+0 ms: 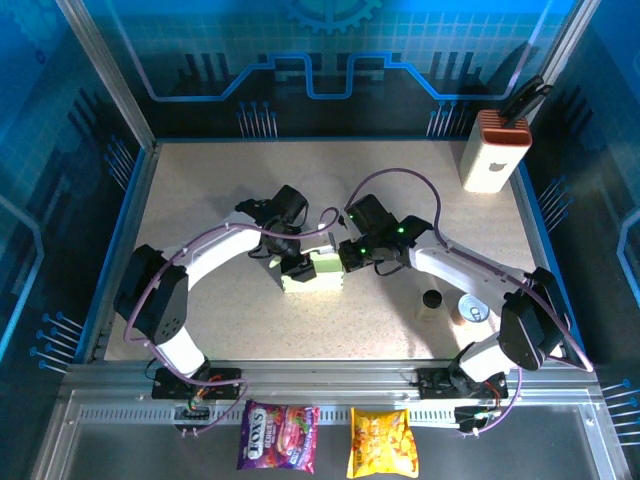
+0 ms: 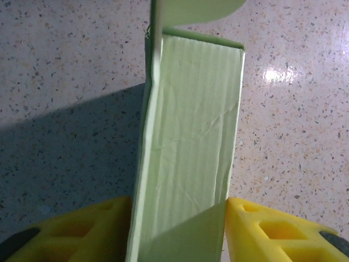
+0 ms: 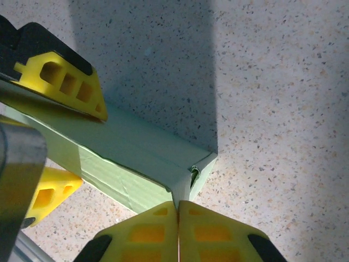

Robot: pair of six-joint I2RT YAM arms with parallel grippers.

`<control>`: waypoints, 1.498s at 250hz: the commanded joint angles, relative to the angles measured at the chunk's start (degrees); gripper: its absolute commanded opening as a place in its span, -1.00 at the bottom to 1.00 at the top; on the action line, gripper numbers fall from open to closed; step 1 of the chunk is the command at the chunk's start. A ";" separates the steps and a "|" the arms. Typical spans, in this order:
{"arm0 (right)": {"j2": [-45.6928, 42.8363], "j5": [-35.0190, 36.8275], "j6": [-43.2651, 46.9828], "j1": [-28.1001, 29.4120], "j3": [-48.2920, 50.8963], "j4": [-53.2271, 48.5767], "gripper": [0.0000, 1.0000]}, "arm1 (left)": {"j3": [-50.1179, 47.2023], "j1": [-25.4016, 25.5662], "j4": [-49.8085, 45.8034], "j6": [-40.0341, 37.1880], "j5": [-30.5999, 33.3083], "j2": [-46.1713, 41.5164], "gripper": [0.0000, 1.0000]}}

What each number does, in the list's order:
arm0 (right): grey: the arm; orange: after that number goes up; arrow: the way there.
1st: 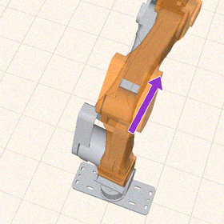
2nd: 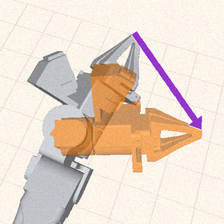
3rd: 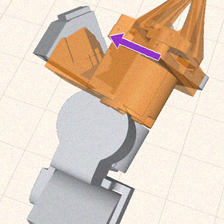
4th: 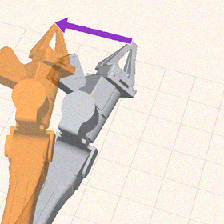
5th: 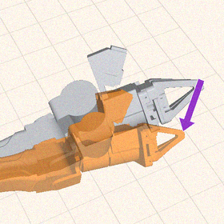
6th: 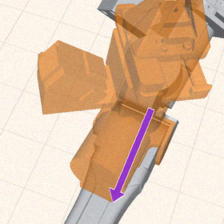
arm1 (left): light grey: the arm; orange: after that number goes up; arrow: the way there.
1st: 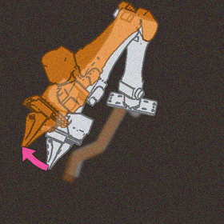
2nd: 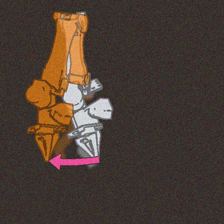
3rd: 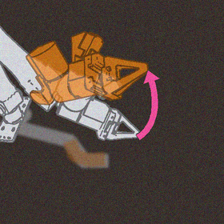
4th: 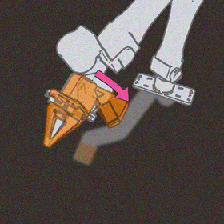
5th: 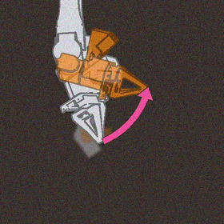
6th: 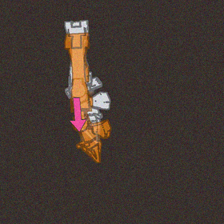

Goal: Fold the paper box

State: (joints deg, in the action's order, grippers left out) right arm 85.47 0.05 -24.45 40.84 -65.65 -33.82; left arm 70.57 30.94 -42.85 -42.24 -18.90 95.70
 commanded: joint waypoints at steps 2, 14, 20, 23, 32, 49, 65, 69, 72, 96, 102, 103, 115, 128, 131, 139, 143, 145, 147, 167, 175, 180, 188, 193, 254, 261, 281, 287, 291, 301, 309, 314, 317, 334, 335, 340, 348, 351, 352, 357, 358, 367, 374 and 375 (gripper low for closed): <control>1.06 2.15 -3.07 1.31 -1.38 0.63 -0.92 | -1.56 0.44 2.96 3.60 1.91 -1.73 -0.03; 1.01 2.82 -3.39 1.61 -1.15 1.22 -0.93 | -1.95 0.46 3.62 4.22 2.17 -1.94 -0.03; 0.99 3.13 -3.63 1.70 -0.92 1.56 -0.95 | -2.11 0.42 4.01 4.54 2.28 -2.14 -0.03; 1.01 3.29 -3.74 1.76 -0.91 1.75 -0.95 | -2.28 0.44 4.18 4.73 2.26 -2.18 -0.03; 0.93 3.69 -4.16 1.94 -0.64 2.21 -0.96 | -2.52 0.44 4.43 5.15 2.28 -2.31 -0.02; 0.58 4.95 -4.81 2.52 0.08 3.37 -0.98 | -2.90 0.52 4.79 5.78 2.29 -2.58 0.00; 0.25 6.52 -5.31 3.16 0.95 4.38 -0.98 | -3.42 0.53 5.35 6.17 2.28 -3.07 0.02; 0.16 6.88 -5.44 3.33 1.16 4.61 -0.98 | -3.62 0.53 5.45 6.31 2.28 -3.26 0.03; 0.06 7.21 -5.48 3.43 1.36 4.83 -0.98 | -3.68 0.53 5.56 6.34 2.28 -3.30 0.03; -0.63 8.83 -5.96 4.05 2.75 6.56 -0.99 | -4.40 0.53 6.43 6.81 2.21 -4.02 0.06; -0.83 9.03 -6.13 4.12 3.03 6.89 -0.99 | -4.53 0.53 6.59 6.87 2.23 -4.27 0.07; -0.83 9.10 -6.18 4.14 3.09 7.00 -0.99 | -4.55 0.53 6.66 6.93 2.22 -4.24 0.07; -1.16 9.91 -6.36 4.46 3.72 7.60 -0.99 | -4.82 0.54 7.05 7.12 2.34 -4.37 0.07; -1.49 10.57 -6.49 4.75 4.16 8.13 -1.00 | -4.91 0.54 7.25 7.39 2.52 -4.37 0.08; -1.64 10.77 -6.59 4.77 4.35 8.23 -1.00 | -4.91 0.53 7.25 7.40 2.50 -4.34 0.08; -1.79 10.91 -6.76 4.86 4.62 8.54 -1.00 | -4.91 0.53 7.25 7.55 2.48 -4.33 0.08; -1.95 11.07 -6.88 4.95 4.86 8.67 -1.00 | -4.91 0.53 7.25 7.60 2.54 -4.38 0.08; -1.97 11.08 -6.85 4.99 4.84 8.77 -1.00 | -4.91 0.53 7.25 7.65 2.44 -4.34 0.08; -2.04 11.17 -6.89 5.03 4.98 8.88 -1.00 | -4.98 0.53 7.25 7.66 2.45 -4.31 0.08; -2.49 11.54 -7.34 5.39 5.88 9.89 -1.00 | -5.21 0.53 7.68 7.76 2.29 -4.40 0.08; -2.67 11.58 -7.57 5.50 6.19 10.21 -1.00 | -5.35 0.53 7.84 7.83 2.20 -4.40 0.07; -2.76 11.74 -7.71 5.56 6.40 10.34 -1.00 | -5.45 0.58 7.87 7.98 2.23 -4.46 0.07; -2.93 11.80 -7.76 5.73 6.58 10.62 -1.00 | -5.54 0.53 7.91 8.05 2.07 -4.46 0.06; -2.96 11.96 -7.88 5.87 6.74 10.70 -1.00 | -5.60 0.53 7.95 8.13 2.01 -4.54 0.05; -3.38 12.79 -8.41 6.71 7.62 11.69 -1.00 | -6.05 0.52 8.38 8.36 1.84 -4.71 0.03; -3.30 12.91 -8.44 6.71 7.98 11.98 -1.00 | -6.14 0.53 8.48 8.41 1.86 -4.77 0.03; -3.12 13.17 -8.59 6.93 9.01 12.55 -1.00 | -6.40 0.53 8.72 8.64 1.93 -5.14 0.03; -3.16 13.21 -8.63 6.97 9.25 12.61 -1.00 | -6.49 0.53 8.88 8.73 1.94 -5.19 0.04; -3.12 13.34 -8.68 7.04 9.39 12.72 -1.00 | -6.54 0.53 8.92 8.84 1.94 -5.32 0.04; -3.12 13.56 -8.79 7.15 9.70 12.90 -1.00 | -6.63 0.52 9.14 8.99 1.98 -5.64 0.05; -3.18 13.66 -8.86 7.20 9.90 12.99 -1.00 | -6.69 0.52 9.40 9.20 2.02 -5.88 0.05; -3.21 13.77 -8.96 7.15 9.93 13.07 -1.00 | -6.72 0.52 9.49 9.26 2.02 -6.02 0.05; -3.21 13.68 -8.92 7.15 9.93 13.09 -1.00 | -6.72 0.53 9.71 9.28 2.02 -6.16 0.05; -3.22 13.96 -8.99 7.19 10.01 12.93 -1.00 | -6.79 0.56 10.07 9.50 2.02 -6.81 0.07; -3.21 13.99 -9.02 7.22 10.01 12.92 -1.00 | -6.82 0.54 10.11 9.52 2.02 -6.87 0.07; -3.25 14.01 -9.05 7.24 10.01 12.97 -1.00 | -6.91 0.56 10.24 9.63 1.98 -7.06 0.09; -3.29 14.10 -9.13 7.24 9.99 12.91 -1.00 | -6.93 0.53 10.45 9.91 2.11 -7.49 0.11; -3.34 14.10 -9.15 7.24 10.12 12.92 -1.00 | -6.90 0.53 10.57 10.02 2.18 -7.56 0.12; -3.36 14.10 -9.14 7.24 10.11 12.91 -1.00 | -6.92 0.53 10.62 10.04 2.19 -7.64 0.12; -3.34 14.18 -9.17 7.26 10.10 12.91 -1.00 | -6.84 0.52 10.89 10.22 2.28 -7.86 0.14; -3.36 14.18 -9.15 7.25 10.10 12.91 -1.00 | -6.84 0.52 10.92 10.28 2.28 -7.92 0.14; -3.46 14.34 -9.08 7.31 10.07 12.80 -1.00 | -7.02 0.46 11.35 10.61 2.41 -8.45 0.17; -3.50 14.47 -8.95 7.32 10.01 12.69 -1.00 | -7.16 0.46 11.75 11.00 2.59 -8.91 0.20; -3.57 14.46 -9.00 7.32 10.01 12.67 -1.00 | -7.13 0.45 11.83 11.06 2.61 -8.98 0.20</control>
State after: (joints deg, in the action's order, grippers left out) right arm 82.70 13.58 -32.23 46.98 -56.71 -19.81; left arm 64.18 31.20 -33.28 -33.10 -16.32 89.80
